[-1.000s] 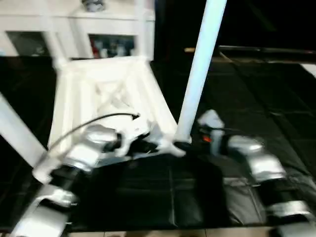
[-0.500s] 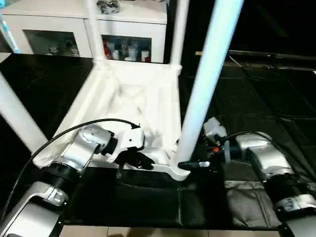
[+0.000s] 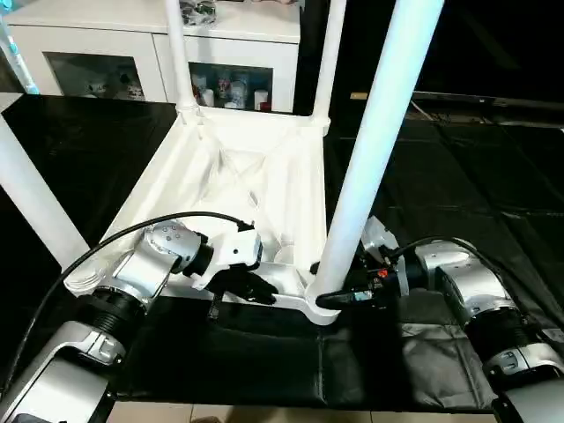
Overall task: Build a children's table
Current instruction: Rotate leg to tighten
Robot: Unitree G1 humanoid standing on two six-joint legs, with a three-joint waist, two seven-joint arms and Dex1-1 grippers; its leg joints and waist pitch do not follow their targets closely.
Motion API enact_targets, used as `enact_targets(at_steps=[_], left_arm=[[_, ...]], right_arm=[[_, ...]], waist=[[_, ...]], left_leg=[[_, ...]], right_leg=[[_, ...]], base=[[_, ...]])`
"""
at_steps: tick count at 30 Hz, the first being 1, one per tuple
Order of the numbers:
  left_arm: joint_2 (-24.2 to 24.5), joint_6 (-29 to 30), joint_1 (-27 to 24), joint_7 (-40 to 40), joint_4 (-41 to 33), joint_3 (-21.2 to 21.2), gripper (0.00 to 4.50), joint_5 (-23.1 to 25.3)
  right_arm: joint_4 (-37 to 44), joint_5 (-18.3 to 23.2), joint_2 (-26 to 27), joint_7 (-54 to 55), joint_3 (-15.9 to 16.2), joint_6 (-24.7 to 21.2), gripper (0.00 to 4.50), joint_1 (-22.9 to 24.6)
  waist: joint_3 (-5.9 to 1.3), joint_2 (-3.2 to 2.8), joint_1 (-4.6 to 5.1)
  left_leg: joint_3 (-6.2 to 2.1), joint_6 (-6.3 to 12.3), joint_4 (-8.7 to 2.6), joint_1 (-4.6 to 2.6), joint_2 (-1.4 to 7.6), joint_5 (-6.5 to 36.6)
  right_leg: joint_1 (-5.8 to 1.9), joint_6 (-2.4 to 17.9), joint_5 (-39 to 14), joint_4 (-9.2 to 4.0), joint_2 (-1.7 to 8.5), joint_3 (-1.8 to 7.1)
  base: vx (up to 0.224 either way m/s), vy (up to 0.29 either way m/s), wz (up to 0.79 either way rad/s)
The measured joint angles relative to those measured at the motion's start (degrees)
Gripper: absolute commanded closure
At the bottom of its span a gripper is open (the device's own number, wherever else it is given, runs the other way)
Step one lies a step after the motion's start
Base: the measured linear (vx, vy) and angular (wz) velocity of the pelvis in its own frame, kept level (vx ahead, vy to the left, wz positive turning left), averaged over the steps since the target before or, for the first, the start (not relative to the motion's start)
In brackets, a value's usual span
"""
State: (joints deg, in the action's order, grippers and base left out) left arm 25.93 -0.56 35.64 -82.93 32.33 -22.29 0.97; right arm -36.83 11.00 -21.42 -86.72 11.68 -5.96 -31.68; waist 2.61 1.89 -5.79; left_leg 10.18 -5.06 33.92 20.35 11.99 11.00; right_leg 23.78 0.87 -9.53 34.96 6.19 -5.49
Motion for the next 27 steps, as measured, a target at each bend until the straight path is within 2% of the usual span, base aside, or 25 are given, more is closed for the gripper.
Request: enact_targets(at_steps=[1,6,11,14,17,19,23,27], left_arm=[[0.0,0.0,0.0,0.06,0.03,0.0,4.5,-0.01],[-0.53,1.19,-0.01,1.2,0.1,0.3,4.5,-0.07],[-1.9,5.72,-1.4,6.5,-1.49,2.27,4.5,-0.01],[-3.62,11.96,-3.86,12.97,-5.41,4.59,4.5,0.58],[-7.42,18.28,-5.84,20.73,-8.89,6.88,4.5,1.08],[-10.02,21.47,-6.62,25.47,-10.51,7.61,4.5,1.68],[-16.2,25.1,-6.85,35.81,-10.79,9.38,4.5,3.8],[-19.8,26.18,-6.38,42.54,-9.93,9.92,4.5,4.73]], right_arm=[[-0.01,0.12,0.07,-0.06,0.0,0.0,2.08,0.0],[0.08,0.28,0.1,0.44,-0.35,0.26,2.3,0.13],[2.49,0.41,1.79,7.67,-3.11,-1.08,2.41,2.59],[5.32,-0.53,4.45,18.02,-5.42,-2.44,2.45,4.97],[8.06,-1.97,7.88,30.0,-8.62,-5.05,2.5,6.61],[9.25,-3.36,10.17,37.37,-9.81,-5.95,2.51,7.07],[8.74,-6.41,16.89,53.52,-12.75,-6.31,2.53,6.42],[6.18,-7.63,20.17,63.28,-13.7,-5.87,2.54,4.21]], waist=[[0.0,0.03,0.0],[-0.01,0.05,-0.06],[0.0,0.06,0.29],[0.04,0.25,1.39],[0.01,0.53,3.12],[-0.03,0.59,3.86],[-0.22,0.35,4.19],[-0.39,0.05,4.27]], left_leg=[[0.0,0.0,0.0,-0.01,0.0,0.0],[0.0,-0.01,0.0,-0.02,0.0,0.0],[-0.12,-0.06,-0.02,-0.09,0.0,-0.03],[-0.27,-0.11,-0.07,-0.34,-0.02,-0.05],[-0.37,-0.22,-0.09,-0.4,-0.05,-0.12],[-0.42,-0.22,-0.09,-0.39,-0.08,-0.12],[-0.46,-0.22,-0.14,-0.38,-0.12,-0.11],[-0.47,-0.21,-0.48,-0.3,-0.15,-0.11]], right_leg=[[0.0,0.0,0.0,0.0,0.0,0.0],[-0.03,-0.02,-0.01,0.04,0.0,0.04],[-0.13,-0.29,-0.17,0.09,0.0,0.09],[-0.41,-0.39,-0.23,0.04,-0.01,0.09],[-0.42,-0.43,-0.25,-0.12,-0.01,0.03],[-0.42,-0.43,-0.25,-0.18,-0.02,0.01],[-0.44,-0.45,-0.26,-0.34,-0.02,-0.02],[-0.54,-0.45,-0.26,-1.05,-0.08,-0.1]], base=[[0.0,0.0,0.0],[0.0,0.0,0.0],[0.0,0.0,0.0],[0.0,0.0,0.0],[0.0,0.0,0.0],[0.0,0.0,0.0],[0.0,0.0,0.0],[0.0,0.0,0.0]])
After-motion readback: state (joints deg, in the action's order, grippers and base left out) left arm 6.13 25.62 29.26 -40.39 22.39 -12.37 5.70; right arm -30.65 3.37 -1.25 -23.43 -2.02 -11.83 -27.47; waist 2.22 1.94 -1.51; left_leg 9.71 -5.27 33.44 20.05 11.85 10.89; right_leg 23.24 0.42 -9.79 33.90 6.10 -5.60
